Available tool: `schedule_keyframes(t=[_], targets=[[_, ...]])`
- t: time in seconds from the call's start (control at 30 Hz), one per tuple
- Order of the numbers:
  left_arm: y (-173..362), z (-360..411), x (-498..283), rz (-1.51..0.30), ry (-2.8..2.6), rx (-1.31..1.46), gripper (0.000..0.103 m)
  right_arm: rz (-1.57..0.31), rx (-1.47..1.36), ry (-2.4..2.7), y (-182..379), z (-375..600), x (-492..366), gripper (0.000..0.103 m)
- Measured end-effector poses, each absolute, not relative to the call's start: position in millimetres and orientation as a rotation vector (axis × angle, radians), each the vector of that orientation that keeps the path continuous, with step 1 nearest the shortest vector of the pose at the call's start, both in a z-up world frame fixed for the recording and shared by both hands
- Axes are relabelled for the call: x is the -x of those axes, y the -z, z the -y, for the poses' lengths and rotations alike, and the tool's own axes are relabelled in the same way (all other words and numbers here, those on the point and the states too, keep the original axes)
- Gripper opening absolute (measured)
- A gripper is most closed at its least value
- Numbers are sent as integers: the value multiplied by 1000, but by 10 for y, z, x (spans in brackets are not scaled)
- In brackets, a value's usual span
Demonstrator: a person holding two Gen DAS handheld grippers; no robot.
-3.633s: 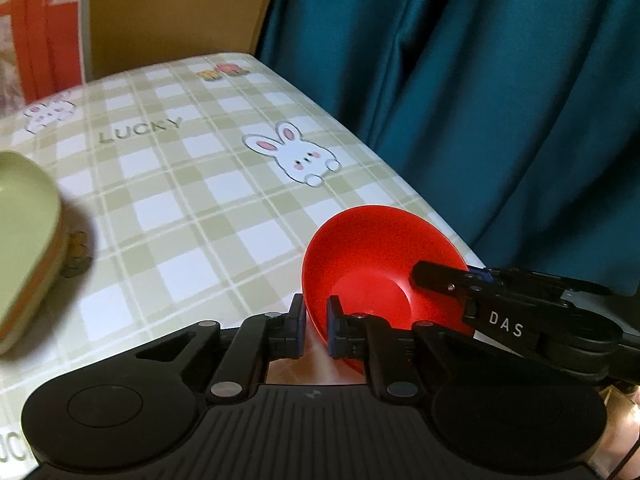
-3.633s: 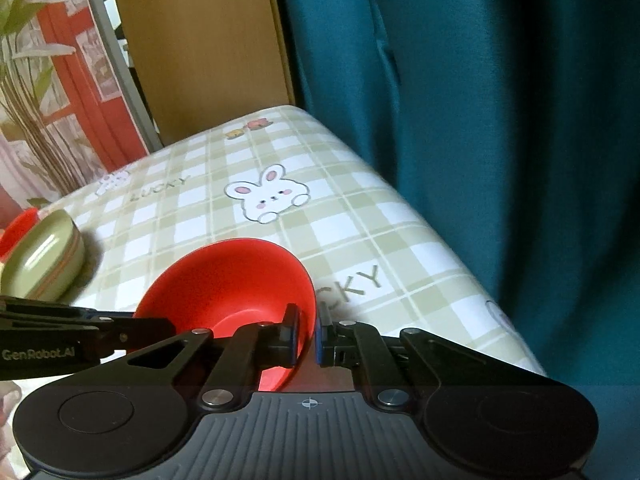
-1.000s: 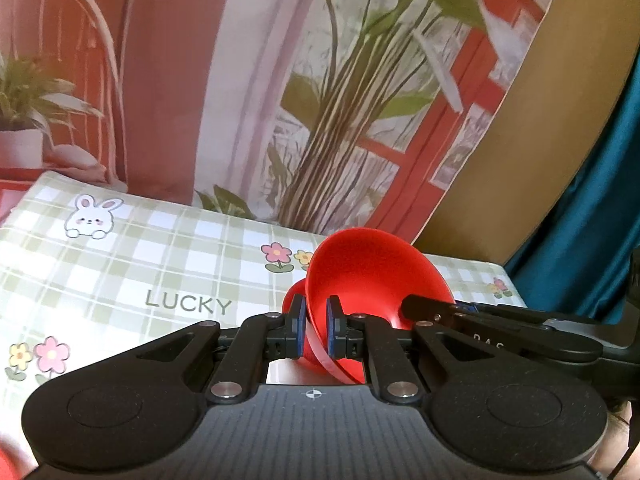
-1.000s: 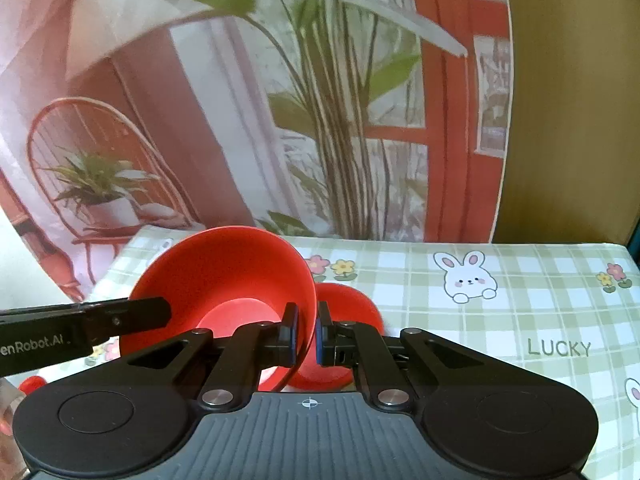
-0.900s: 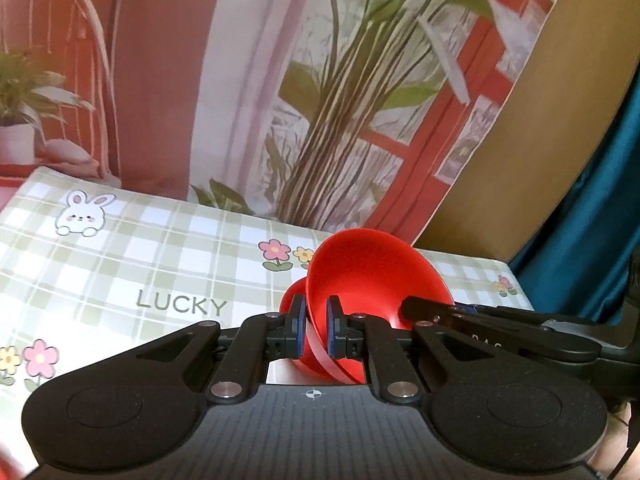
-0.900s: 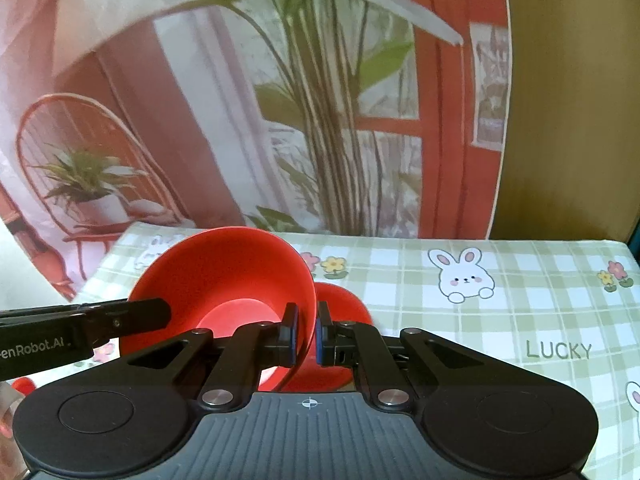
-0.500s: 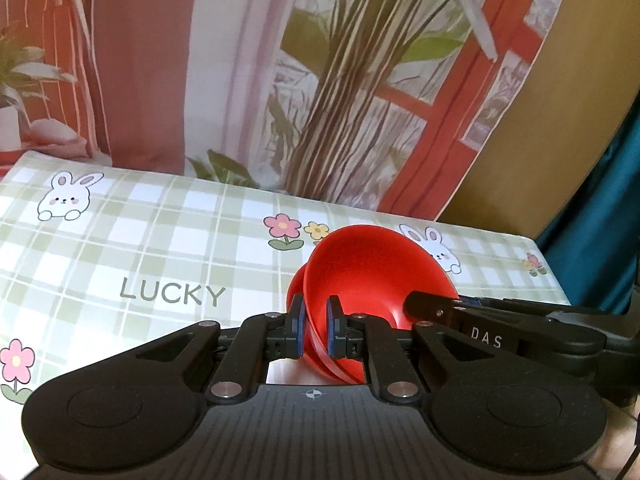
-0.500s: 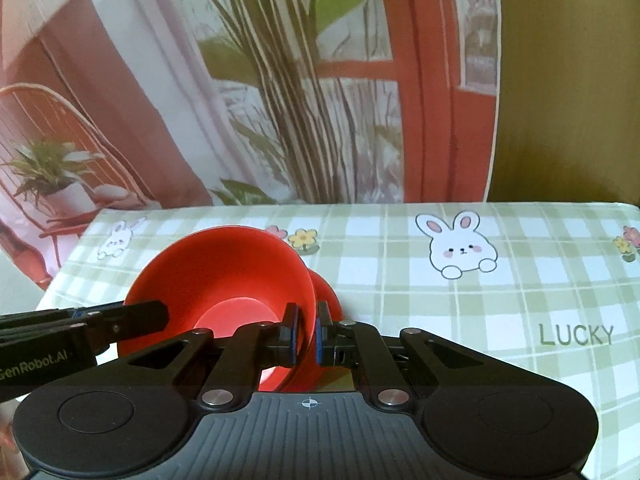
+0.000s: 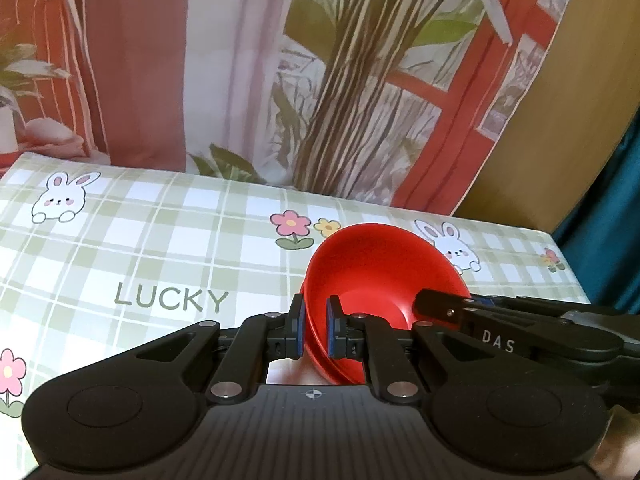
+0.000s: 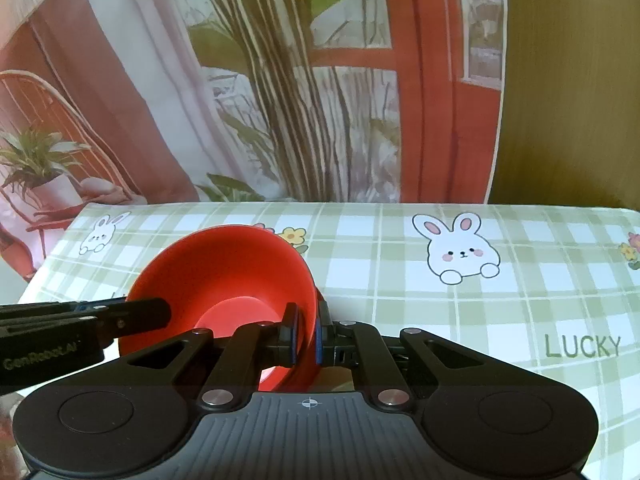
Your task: Organize plates and bowls
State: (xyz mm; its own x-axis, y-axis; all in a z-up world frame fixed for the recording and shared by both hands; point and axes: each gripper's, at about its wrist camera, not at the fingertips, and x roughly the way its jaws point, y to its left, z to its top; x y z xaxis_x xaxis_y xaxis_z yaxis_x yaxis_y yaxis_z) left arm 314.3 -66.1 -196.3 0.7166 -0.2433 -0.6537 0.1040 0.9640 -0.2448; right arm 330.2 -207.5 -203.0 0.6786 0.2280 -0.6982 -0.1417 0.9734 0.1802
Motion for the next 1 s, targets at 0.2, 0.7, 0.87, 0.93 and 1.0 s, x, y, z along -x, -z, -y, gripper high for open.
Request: schedule_keyframes(t=[0.2,0.7,0.87,0.93,1.0], targets=[[2015,645,-3153,-750,184,203,11,-796,-82,-209,2045,2023,-3317,7],[2008,626,-3144,-747,166,228,15,-790,-40,-192,2037,1952,-3302,10],[1966,605,-3112,-739,146,237,15,-791,-38,-205,2014,1943,-3287,15],[1933,593,-3086,-729,146,243,17,-787,-39,-207,1994,1941,-3273,18],[1899,577,-3057,-718,146,246,20,-779,-34,-202,1974,1948,-3260,21]])
